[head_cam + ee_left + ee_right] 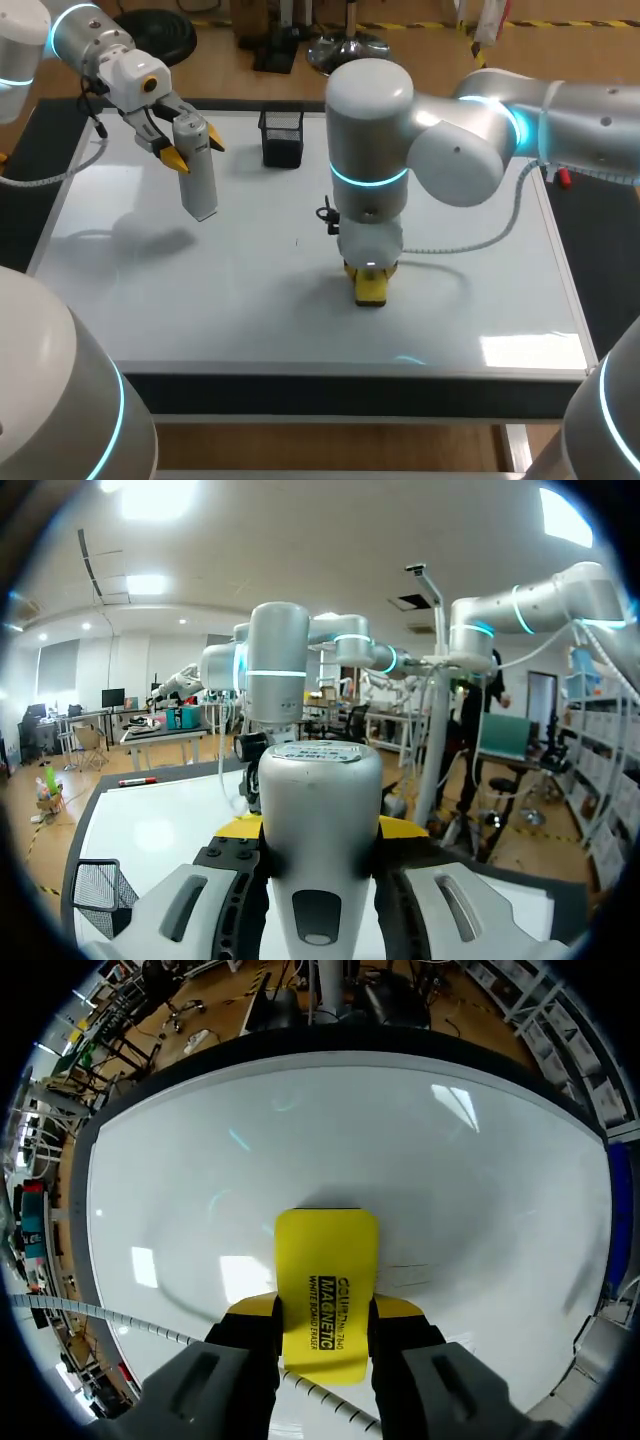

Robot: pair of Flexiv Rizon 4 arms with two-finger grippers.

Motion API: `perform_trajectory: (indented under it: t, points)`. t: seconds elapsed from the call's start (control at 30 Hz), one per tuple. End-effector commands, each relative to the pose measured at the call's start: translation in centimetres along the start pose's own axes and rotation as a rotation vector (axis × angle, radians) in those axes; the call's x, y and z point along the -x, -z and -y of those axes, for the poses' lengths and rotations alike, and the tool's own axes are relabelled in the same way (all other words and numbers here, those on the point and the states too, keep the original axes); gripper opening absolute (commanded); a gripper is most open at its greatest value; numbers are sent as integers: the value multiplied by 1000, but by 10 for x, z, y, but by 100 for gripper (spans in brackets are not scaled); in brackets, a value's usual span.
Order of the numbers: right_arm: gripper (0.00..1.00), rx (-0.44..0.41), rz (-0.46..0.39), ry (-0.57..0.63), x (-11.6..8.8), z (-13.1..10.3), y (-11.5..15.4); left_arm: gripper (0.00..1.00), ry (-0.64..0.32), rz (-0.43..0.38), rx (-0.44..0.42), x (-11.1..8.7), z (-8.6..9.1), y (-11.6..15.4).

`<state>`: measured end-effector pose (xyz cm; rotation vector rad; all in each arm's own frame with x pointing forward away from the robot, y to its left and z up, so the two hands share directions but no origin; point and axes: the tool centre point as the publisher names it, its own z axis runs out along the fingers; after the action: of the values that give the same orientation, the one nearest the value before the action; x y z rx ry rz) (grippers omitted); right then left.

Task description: Pick up the inspection probe, press it on each red-marked spot on the whiteboard one by one, put down the probe, pick up the eraser, and wipe off all the red marks.

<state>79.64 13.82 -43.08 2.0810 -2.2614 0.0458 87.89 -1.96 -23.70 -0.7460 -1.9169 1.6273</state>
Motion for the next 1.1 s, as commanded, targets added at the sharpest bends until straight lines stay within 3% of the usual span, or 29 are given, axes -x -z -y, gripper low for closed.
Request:
perform_trajectory:
  t: [0.03, 0.23, 0.47, 1.1]
  points:
    - [0, -18, 19, -3, -15, 0, -3, 0, 0, -3, 1, 0, 1, 1]
    - [0, -11, 54, -11, -17, 4, 14, 0, 0, -3, 1, 0, 1, 1]
    - [0, -9, 36, 17, -13, 13, 31, 0, 0, -3, 1, 0, 1, 1]
    - [0, 12, 40, 62, -6, 32, 45, 0, 0, -3, 1, 0, 1, 1]
